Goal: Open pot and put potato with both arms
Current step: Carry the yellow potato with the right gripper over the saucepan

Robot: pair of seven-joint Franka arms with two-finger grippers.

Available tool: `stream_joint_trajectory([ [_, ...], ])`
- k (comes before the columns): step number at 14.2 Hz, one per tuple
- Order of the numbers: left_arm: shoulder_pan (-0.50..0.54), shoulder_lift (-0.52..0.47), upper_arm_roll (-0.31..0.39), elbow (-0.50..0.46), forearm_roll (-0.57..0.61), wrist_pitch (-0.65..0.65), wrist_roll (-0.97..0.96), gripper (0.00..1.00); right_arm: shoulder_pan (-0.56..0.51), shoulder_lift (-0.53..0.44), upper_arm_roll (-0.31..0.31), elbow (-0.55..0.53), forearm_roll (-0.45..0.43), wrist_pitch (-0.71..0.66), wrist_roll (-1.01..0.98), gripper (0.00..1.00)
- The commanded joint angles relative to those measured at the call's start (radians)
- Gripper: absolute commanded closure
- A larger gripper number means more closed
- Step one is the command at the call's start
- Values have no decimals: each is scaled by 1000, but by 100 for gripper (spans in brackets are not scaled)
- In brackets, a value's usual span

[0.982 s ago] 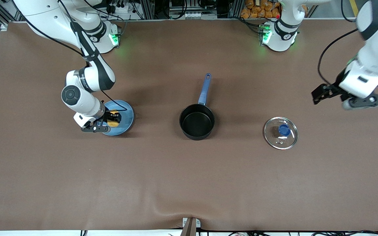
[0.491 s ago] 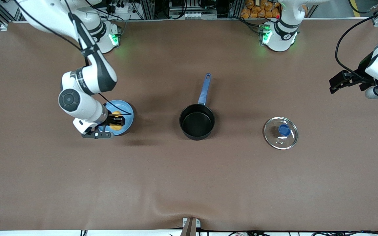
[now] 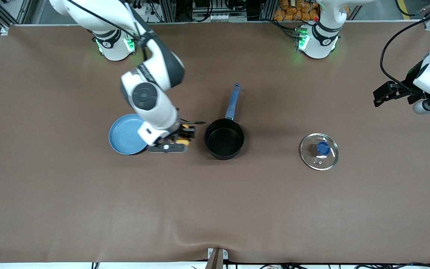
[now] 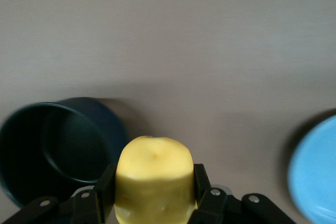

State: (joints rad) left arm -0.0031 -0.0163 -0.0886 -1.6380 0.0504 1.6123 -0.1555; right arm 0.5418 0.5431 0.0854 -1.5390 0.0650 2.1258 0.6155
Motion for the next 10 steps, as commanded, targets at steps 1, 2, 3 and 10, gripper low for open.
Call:
stream_joint_trajectory([
  [1, 6, 10, -3, 29, -17, -25, 14, 0, 53, 147, -9, 196, 1, -35, 87, 100],
  [2, 8, 7, -5, 29, -17, -26, 7, 0, 72, 164, -9, 213, 1, -29, 127, 100],
  [3, 8, 9, -2, 30, -18, -31, 10, 0, 87, 191, -9, 238, 4, -23, 171, 100],
  [10, 3, 16, 13, 32, -72, -34, 1, 0, 159, 282, -9, 303, 7, 22, 323, 100],
])
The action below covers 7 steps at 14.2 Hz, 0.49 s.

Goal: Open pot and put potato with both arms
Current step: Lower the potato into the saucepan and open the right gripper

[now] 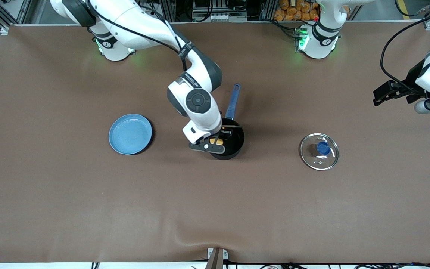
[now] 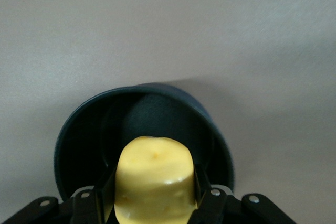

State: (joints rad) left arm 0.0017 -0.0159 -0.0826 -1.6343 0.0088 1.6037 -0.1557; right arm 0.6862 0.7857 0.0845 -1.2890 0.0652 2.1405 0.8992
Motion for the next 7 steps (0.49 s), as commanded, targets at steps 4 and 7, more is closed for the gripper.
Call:
stream_joint_trajectory([
  [4, -39, 5, 70, 27, -46, -25, 16, 0, 33, 64, -8, 53, 7, 47, 43, 100],
  [7, -14, 8, 49, 28, -47, -27, 16, 0, 45, 76, -8, 53, 5, 49, 47, 100],
])
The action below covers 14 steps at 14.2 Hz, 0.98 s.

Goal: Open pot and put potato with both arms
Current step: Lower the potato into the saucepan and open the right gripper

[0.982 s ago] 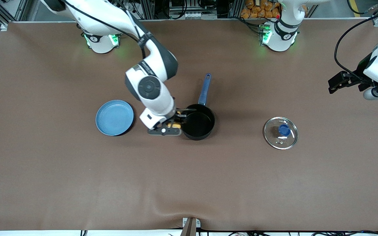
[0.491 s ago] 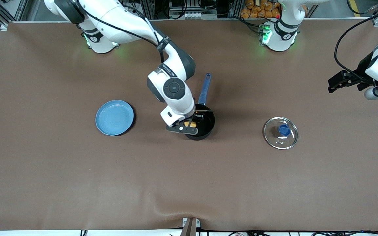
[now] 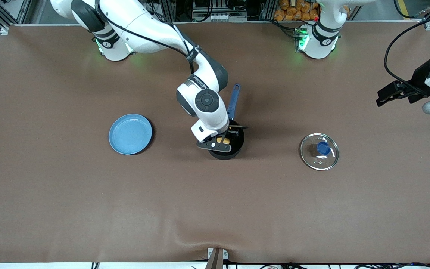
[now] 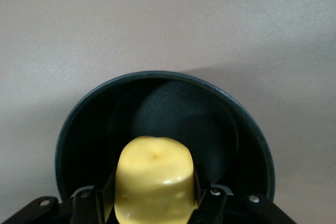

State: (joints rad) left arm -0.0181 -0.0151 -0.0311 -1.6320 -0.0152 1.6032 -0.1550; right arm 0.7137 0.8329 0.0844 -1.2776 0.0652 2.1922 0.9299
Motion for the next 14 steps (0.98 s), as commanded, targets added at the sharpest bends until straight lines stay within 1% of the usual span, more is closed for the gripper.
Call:
stream_joint_trajectory([
  [1, 6, 7, -3, 26, -23, -26, 15, 0, 21, 35, -8, 38, 5, -5, 15, 100],
  [5, 10, 0, -6, 27, -23, -26, 14, 0, 27, 61, -8, 35, 4, 9, 21, 100],
  [8, 12, 0, -6, 26, -23, -26, 14, 0, 38, 90, -8, 40, 4, 66, 47, 100],
  [13, 12, -6, -6, 34, -23, -26, 8, 0, 38, 97, -8, 31, -7, 66, 46, 100],
  [14, 12, -8, -6, 34, -23, -26, 5, 0, 38, 97, -8, 31, -7, 66, 47, 93],
])
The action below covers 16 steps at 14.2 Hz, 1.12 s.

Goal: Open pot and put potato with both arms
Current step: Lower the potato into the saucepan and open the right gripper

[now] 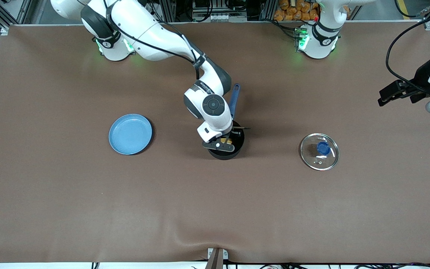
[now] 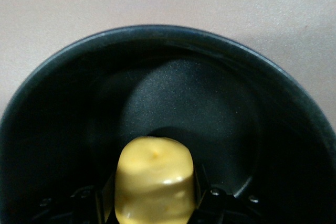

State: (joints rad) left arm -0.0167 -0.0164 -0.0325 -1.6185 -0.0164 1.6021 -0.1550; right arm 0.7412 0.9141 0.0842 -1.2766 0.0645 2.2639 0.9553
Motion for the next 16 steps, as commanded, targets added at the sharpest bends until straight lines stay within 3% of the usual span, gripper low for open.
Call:
stream_joint_trajectory([
  [1, 11, -5, -6, 20, -22, -25, 5, 0, 10, 16, -7, 29, -8, -7, 20, 82],
  [2, 11, -5, -6, 17, -23, -25, 8, 0, 9, 14, -7, 29, -6, -9, 22, 48],
  [3, 11, -5, -6, 15, -23, -25, 11, 0, 10, 11, -9, 31, -9, -9, 22, 0],
  [7, 11, -5, -6, 15, -23, -25, 12, 0, -2, -10, -8, 45, -3, -45, 60, 0],
  [10, 9, -5, -6, 17, -23, -25, 12, 0, -10, -34, -3, 138, 3, -209, 63, 0],
  [13, 9, -3, -6, 17, -23, -25, 11, 0, -46, -104, -3, 245, 8, -381, 59, 0],
  [16, 7, -2, -6, 19, -23, -25, 8, 0, -98, -200, -6, 264, 11, -402, 48, 0],
])
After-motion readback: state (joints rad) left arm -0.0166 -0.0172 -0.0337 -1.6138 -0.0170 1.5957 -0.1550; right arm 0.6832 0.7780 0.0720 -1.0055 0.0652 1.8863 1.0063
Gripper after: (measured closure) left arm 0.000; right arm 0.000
